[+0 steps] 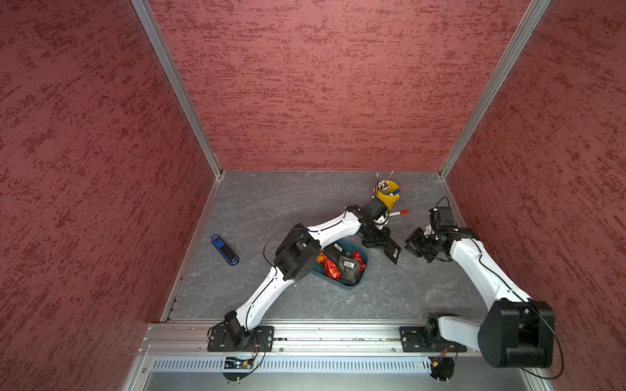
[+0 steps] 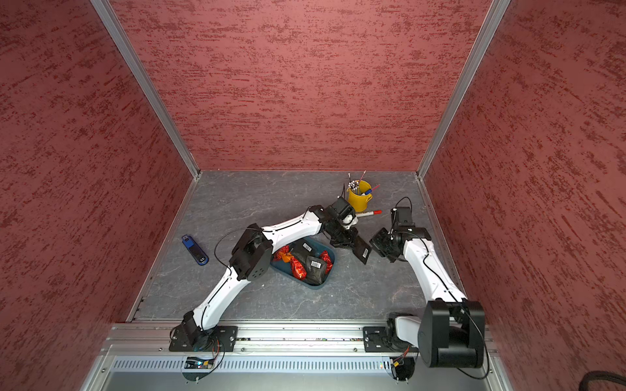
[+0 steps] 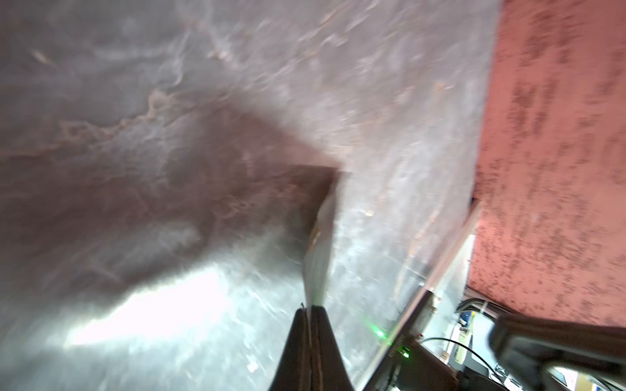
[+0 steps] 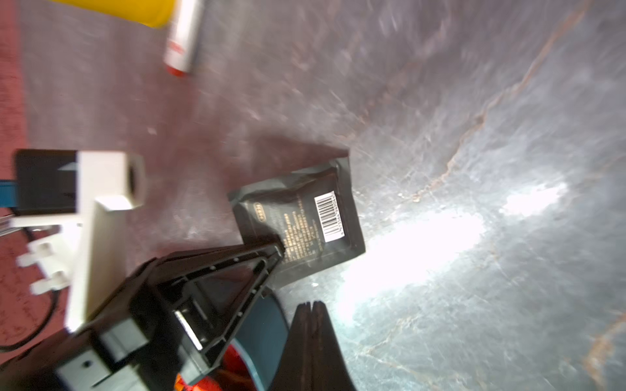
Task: Put the tea bags into the storage box
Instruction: Pick up the tea bag from the center of the board, then place the tea bag in the storage box.
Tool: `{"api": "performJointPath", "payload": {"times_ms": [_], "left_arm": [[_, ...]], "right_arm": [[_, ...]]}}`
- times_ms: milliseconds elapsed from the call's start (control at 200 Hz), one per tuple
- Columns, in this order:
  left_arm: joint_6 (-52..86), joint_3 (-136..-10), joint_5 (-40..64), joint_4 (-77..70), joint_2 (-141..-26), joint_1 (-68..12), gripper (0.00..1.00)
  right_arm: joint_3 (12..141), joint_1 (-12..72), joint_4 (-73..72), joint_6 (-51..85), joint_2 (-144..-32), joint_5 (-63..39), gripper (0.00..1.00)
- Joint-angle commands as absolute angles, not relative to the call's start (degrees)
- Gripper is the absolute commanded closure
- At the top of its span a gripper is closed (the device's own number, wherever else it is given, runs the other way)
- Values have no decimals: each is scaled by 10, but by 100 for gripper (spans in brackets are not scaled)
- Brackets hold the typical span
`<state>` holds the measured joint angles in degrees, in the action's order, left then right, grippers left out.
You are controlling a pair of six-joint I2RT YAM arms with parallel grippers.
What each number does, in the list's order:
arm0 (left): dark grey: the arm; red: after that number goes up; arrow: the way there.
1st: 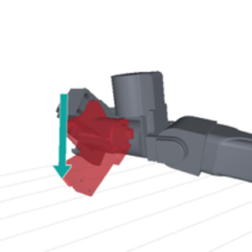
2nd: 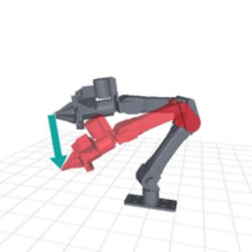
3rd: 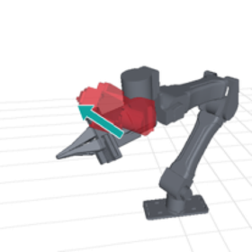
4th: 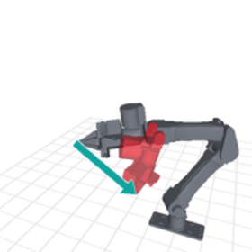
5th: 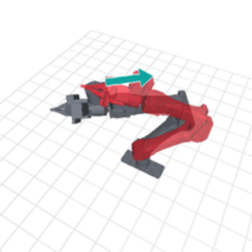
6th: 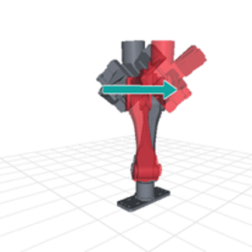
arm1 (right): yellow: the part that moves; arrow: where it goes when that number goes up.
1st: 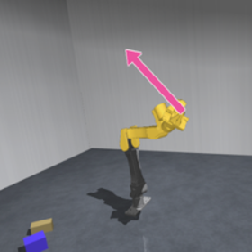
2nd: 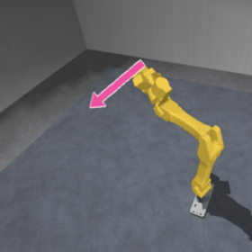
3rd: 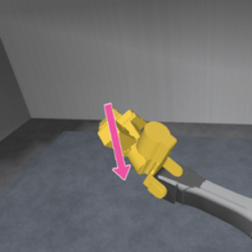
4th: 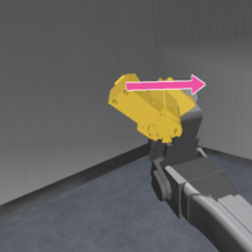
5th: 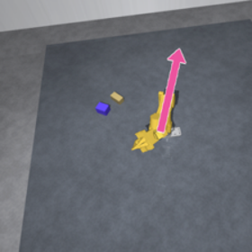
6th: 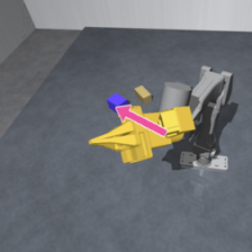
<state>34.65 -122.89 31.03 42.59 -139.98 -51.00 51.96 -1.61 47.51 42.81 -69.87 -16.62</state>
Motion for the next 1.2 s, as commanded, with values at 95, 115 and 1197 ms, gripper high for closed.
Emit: {"api": "performJointPath", "payload": {"times_ms": [95, 115, 1197], "left_arm": [[336, -1223, 323, 431, -1315, -502, 100], [336, -1219, 324, 431, -1308, -501, 100], [335, -636, 449, 302, -936, -308, 100]], "right_arm": [[547, -17, 537, 412, -697, -139, 100], [547, -17, 536, 412, -697, -140, 100], [531, -17, 509, 410, -718, -159, 100]]}}
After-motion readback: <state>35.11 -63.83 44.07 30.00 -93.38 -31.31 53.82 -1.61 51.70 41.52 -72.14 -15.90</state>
